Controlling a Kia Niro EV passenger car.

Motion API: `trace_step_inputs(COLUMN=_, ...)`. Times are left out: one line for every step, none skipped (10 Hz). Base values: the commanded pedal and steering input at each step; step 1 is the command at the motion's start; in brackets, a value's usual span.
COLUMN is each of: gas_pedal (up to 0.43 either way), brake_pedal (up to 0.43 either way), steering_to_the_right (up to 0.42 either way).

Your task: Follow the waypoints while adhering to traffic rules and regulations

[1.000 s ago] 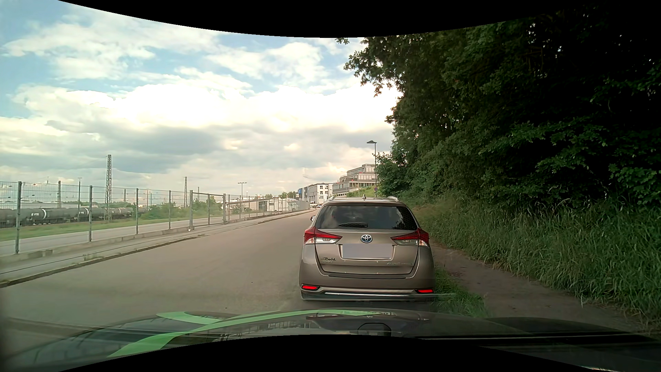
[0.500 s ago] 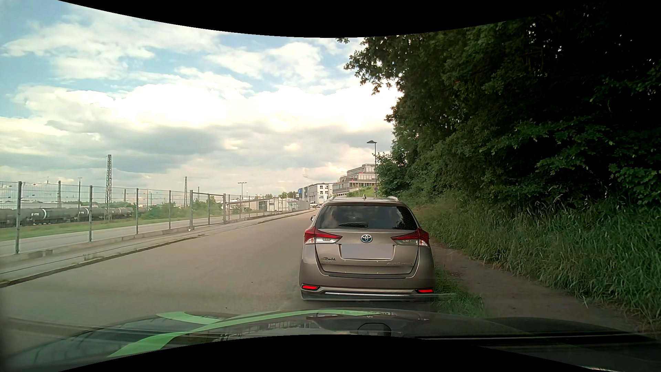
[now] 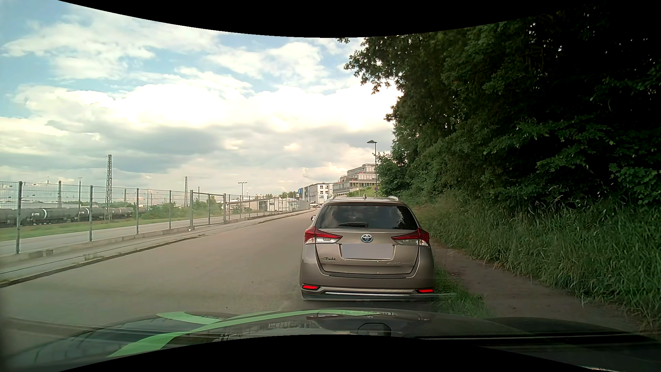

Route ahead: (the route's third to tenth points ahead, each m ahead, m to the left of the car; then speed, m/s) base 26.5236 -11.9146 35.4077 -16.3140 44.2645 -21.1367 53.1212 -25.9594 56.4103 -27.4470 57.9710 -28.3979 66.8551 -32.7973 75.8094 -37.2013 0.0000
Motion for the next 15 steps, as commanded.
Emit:
trace_step_inputs(gas_pedal=0.000, brake_pedal=0.195, steering_to_the_right=-0.281)
trace_step_inputs(gas_pedal=0.000, brake_pedal=0.195, steering_to_the_right=-0.285)
trace_step_inputs(gas_pedal=0.000, brake_pedal=0.195, steering_to_the_right=-0.289)
trace_step_inputs(gas_pedal=0.000, brake_pedal=0.183, steering_to_the_right=-0.301)
trace_step_inputs(gas_pedal=0.000, brake_pedal=0.165, steering_to_the_right=-0.317)
trace_step_inputs(gas_pedal=0.000, brake_pedal=0.152, steering_to_the_right=-0.328)
trace_step_inputs(gas_pedal=0.000, brake_pedal=0.134, steering_to_the_right=-0.343)
trace_step_inputs(gas_pedal=0.000, brake_pedal=0.122, steering_to_the_right=-0.355)
trace_step_inputs(gas_pedal=0.000, brake_pedal=0.128, steering_to_the_right=-0.362)
trace_step_inputs(gas_pedal=0.000, brake_pedal=0.128, steering_to_the_right=-0.370)
trace_step_inputs(gas_pedal=0.000, brake_pedal=0.104, steering_to_the_right=-0.377)
trace_step_inputs(gas_pedal=0.000, brake_pedal=0.030, steering_to_the_right=-0.381)
trace_step_inputs(gas_pedal=0.000, brake_pedal=0.000, steering_to_the_right=-0.385)
trace_step_inputs(gas_pedal=0.000, brake_pedal=0.000, steering_to_the_right=-0.388)
trace_step_inputs(gas_pedal=0.000, brake_pedal=0.000, steering_to_the_right=-0.396)
